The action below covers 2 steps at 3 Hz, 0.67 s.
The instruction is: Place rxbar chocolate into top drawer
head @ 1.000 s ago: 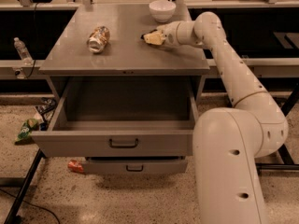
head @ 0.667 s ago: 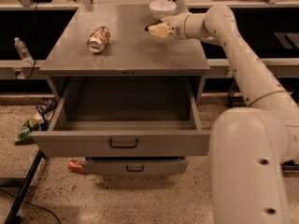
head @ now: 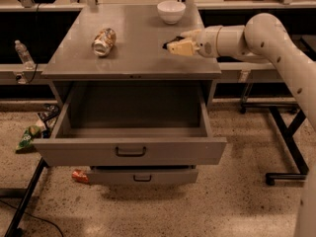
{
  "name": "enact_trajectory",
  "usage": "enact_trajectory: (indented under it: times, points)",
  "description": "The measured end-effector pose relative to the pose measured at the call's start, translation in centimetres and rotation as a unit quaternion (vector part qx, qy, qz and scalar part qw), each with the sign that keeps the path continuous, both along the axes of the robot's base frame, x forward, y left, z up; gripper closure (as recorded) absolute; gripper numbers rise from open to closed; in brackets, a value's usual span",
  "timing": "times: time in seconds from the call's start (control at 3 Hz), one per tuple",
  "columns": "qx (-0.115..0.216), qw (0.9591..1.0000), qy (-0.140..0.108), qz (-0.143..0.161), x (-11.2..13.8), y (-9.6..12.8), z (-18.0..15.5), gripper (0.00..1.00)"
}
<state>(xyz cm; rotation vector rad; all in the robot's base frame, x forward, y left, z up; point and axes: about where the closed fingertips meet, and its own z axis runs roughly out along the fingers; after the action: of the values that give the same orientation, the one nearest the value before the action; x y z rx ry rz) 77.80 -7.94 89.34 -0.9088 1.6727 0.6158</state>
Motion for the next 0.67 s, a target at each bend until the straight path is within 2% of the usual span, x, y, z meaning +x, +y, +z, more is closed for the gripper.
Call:
enact_trajectory:
  times: [0.33,0.67]
  points:
    - [-0.003,0.9992,0.019,0.034,-4.22,0.75,-2.46,1.00]
    - [-0.001,0.9992,0.021,0.033,-4.46,0.86,-2.41,1.00]
